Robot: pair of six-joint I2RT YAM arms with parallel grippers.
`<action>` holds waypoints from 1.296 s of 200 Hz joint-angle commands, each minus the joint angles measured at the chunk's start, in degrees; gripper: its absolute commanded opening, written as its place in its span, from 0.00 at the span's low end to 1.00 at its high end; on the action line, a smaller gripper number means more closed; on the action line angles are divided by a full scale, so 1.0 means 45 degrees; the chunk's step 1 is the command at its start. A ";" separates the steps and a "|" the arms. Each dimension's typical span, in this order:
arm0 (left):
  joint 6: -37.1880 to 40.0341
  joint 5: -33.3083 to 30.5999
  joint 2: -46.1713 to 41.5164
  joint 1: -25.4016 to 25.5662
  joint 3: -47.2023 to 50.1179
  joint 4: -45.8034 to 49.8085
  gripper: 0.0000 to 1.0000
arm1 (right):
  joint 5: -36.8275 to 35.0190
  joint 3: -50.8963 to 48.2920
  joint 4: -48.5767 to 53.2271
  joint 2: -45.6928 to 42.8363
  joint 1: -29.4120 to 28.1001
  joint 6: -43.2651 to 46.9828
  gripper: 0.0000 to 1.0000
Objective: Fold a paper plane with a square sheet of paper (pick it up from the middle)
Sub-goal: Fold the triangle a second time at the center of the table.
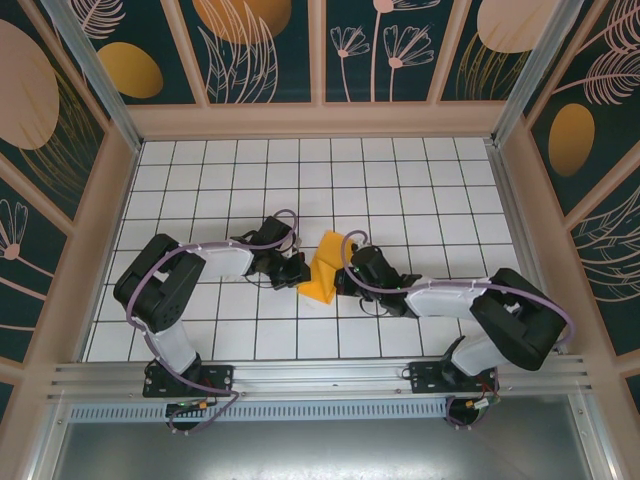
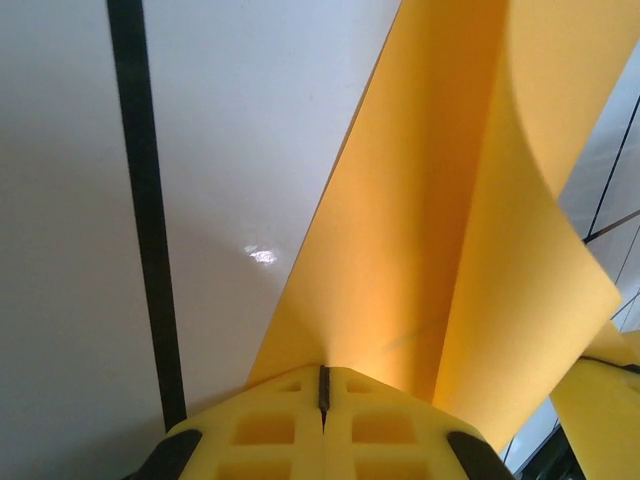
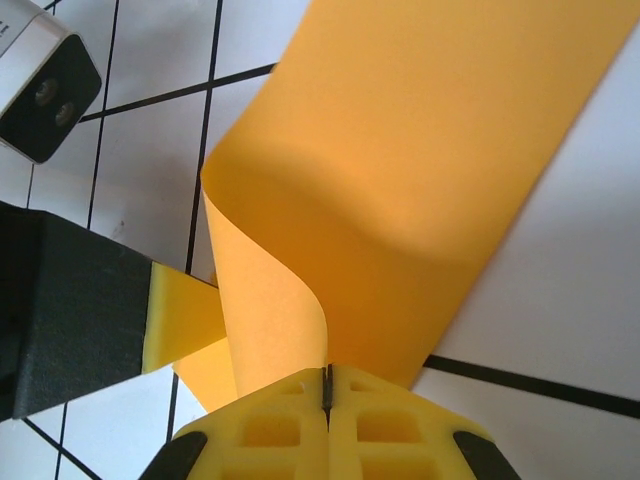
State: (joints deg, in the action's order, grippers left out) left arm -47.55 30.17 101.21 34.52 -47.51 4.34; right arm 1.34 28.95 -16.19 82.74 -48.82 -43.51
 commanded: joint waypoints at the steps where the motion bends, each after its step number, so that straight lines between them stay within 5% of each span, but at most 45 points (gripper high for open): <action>1: 0.0293 -0.0846 0.0463 0.0067 -0.0013 0.0813 0.00 | -0.0317 0.0773 0.1223 0.0410 0.0139 0.0860 0.00; 259: 0.0371 -0.0846 0.0500 0.0071 -0.0068 0.0909 0.00 | -0.1148 0.1770 0.2524 0.1145 -0.0235 0.0709 0.00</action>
State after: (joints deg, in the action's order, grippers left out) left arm -46.92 30.00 101.30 34.52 -47.81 4.80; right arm -2.13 36.29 -6.07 89.67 -48.93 -39.51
